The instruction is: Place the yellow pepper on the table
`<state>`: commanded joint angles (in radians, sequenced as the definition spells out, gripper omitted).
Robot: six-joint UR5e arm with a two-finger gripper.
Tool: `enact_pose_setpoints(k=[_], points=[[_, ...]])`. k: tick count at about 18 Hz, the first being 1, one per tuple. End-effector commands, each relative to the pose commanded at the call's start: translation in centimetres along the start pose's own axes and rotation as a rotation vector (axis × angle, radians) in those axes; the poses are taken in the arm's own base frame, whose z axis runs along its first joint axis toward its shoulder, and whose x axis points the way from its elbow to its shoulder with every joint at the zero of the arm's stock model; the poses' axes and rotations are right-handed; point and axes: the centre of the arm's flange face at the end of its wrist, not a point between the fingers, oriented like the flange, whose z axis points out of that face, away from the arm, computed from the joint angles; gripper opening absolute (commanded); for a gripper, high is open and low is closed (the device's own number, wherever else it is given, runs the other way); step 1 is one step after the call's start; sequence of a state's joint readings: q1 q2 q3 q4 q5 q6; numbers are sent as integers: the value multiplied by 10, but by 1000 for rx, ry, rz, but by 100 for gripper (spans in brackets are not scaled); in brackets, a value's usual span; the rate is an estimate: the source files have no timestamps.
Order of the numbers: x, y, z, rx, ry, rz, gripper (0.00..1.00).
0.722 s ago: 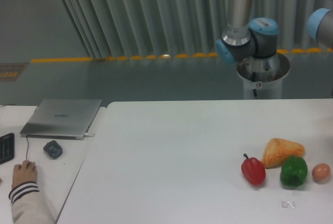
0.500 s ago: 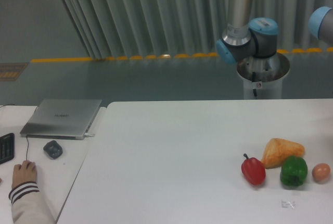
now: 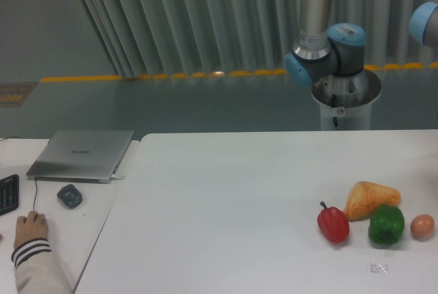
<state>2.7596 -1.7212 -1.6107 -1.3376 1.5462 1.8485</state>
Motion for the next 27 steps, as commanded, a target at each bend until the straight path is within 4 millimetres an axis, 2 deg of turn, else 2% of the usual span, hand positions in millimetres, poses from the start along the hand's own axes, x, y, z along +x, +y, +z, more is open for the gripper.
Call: enact_pose_setpoints(k=[5,7,9,11,12,20,27], points=[[6,32,7,-46,33,-29,100],[8,52,4,-63,31,-41,100],[7,64,1,-67,30,47,100],[11,87,3,-57,37,98,100],[11,91,3,-57,38,124,100],[-11,140,31,-58,52,405,100],[-21,164,51,-111,68,535,100]])
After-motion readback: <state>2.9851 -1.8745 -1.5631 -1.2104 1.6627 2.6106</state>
